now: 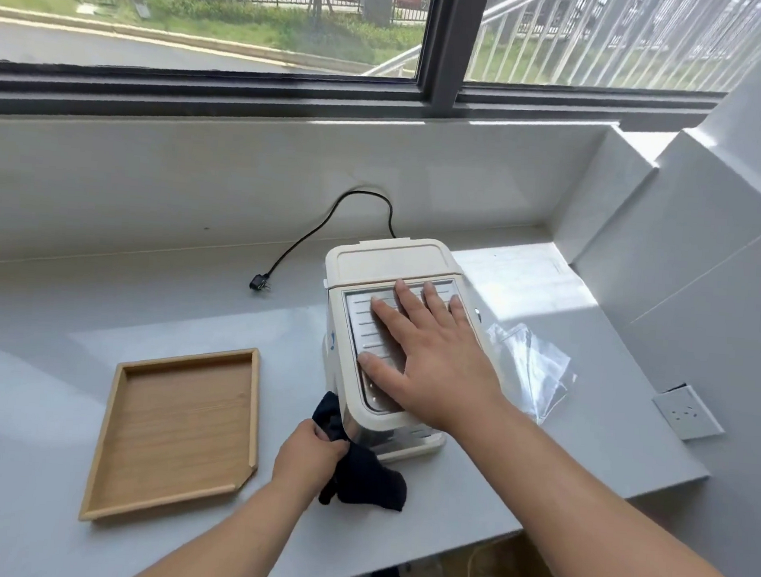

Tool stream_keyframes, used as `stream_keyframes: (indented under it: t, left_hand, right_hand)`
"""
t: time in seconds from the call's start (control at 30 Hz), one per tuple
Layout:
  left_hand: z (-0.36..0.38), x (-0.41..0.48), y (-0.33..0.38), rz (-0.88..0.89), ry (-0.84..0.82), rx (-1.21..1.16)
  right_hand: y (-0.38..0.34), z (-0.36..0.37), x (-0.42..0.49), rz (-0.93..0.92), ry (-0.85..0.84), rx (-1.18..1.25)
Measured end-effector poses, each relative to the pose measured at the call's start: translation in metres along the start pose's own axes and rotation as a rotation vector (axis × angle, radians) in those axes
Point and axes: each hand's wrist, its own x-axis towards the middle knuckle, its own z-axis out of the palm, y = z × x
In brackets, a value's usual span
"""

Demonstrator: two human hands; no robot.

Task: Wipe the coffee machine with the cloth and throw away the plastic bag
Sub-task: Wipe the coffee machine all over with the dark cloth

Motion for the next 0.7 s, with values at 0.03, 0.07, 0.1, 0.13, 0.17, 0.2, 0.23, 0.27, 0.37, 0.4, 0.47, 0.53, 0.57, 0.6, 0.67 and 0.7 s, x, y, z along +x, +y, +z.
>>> stream_keyframes:
  t: [0.03, 0.07, 0.1, 0.13, 0.17, 0.2, 0.23, 0.27, 0.37, 0.4, 0.47, 0.53, 0.57, 0.6, 0.67, 0.7]
  left_hand:
    - [0.002, -0.002, -0.001, -0.008, 0.001, -0.002]
    - [0.004, -0.004, -0.002, -0.014, -0.001, -0.007]
    - [0.007, -0.005, -0.003, -0.016, -0.007, -0.016]
    - [0.009, -0.007, -0.004, -0.018, -0.015, -0.025]
    - [0.012, -0.009, -0.004, -0.021, -0.023, -0.032]
    - [0.014, -0.010, -0.004, -0.026, -0.027, -0.037]
    - [0.015, -0.012, -0.004, -0.031, -0.025, -0.045]
    - [0.016, -0.013, -0.003, -0.036, -0.023, -0.053]
    - [0.015, -0.014, -0.002, -0.046, -0.029, -0.060]
    - [0.015, -0.014, -0.002, -0.050, -0.033, -0.066]
    - [0.016, -0.014, -0.002, -0.054, -0.042, -0.079]
    - [0.018, -0.014, -0.002, -0.064, -0.050, -0.091]
    - [0.019, -0.015, -0.002, -0.073, -0.053, -0.096]
    - [0.020, -0.016, -0.003, -0.083, -0.055, -0.101]
    - [0.023, -0.017, -0.002, -0.101, -0.061, -0.112]
    - [0.024, -0.018, -0.001, -0.107, -0.069, -0.116]
  right_hand:
    - [0.000, 0.000, -0.002, -0.006, 0.029, 0.032]
    - [-0.001, -0.001, -0.004, -0.013, 0.071, 0.073]
    - [-0.001, -0.002, -0.008, -0.019, 0.125, 0.120]
    - [-0.001, -0.004, -0.011, -0.031, 0.194, 0.164]
    - [-0.001, -0.005, -0.014, -0.052, 0.276, 0.194]
    - [-0.001, -0.005, -0.018, -0.079, 0.363, 0.204]
    - [-0.001, -0.004, -0.024, -0.110, 0.441, 0.198]
    - [-0.001, -0.001, -0.031, -0.143, 0.502, 0.185]
    - [0.000, 0.017, -0.065, -0.271, 0.613, 0.175]
    - [0.002, 0.026, -0.080, -0.314, 0.622, 0.191]
    - [0.009, 0.046, -0.107, -0.375, 0.577, 0.230]
    - [0.019, 0.071, -0.129, -0.381, 0.459, 0.242]
    - [0.024, 0.083, -0.136, -0.359, 0.376, 0.235]
    - [0.029, 0.095, -0.140, -0.316, 0.269, 0.231]
    - [0.035, 0.111, -0.140, -0.144, -0.002, 0.265]
    - [0.037, 0.117, -0.136, -0.050, -0.126, 0.288]
